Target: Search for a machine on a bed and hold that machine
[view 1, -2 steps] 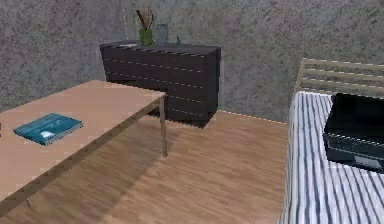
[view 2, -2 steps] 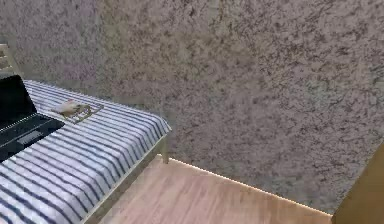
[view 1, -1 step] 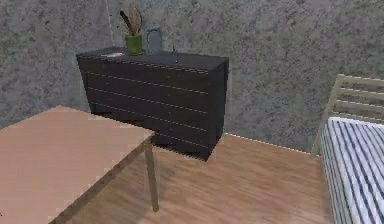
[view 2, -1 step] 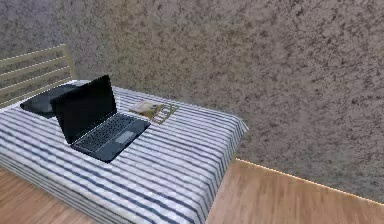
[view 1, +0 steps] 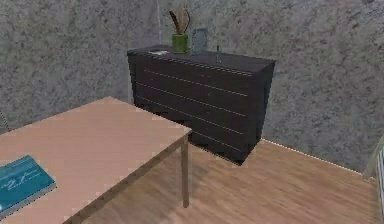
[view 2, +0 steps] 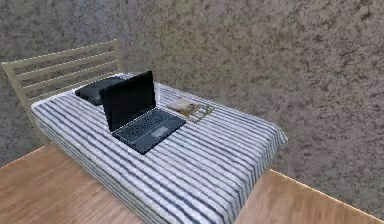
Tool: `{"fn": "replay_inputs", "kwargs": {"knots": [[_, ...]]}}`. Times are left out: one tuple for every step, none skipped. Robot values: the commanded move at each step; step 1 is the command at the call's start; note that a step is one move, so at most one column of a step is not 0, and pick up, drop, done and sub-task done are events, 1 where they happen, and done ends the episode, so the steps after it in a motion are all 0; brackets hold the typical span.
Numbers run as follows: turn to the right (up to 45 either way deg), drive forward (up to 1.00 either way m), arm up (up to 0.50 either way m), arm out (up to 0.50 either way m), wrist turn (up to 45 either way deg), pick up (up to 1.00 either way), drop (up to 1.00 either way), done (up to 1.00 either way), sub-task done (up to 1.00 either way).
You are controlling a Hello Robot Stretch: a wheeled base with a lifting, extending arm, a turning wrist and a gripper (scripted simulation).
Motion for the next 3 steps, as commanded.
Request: {"fn": "replay_inputs", "kwargs": {"knots": [[0.0, 0.15, 0.0, 0.0, 0.0, 0.0, 0.0, 0.0, 0.0], [42.0, 0.0, 0.0, 0.0, 0.0, 0.0, 0.0, 0.0, 0.0], [0.0, 1.0, 0.0, 0.0, 0.0, 0.0, 0.0, 0.0, 0.0]]}}
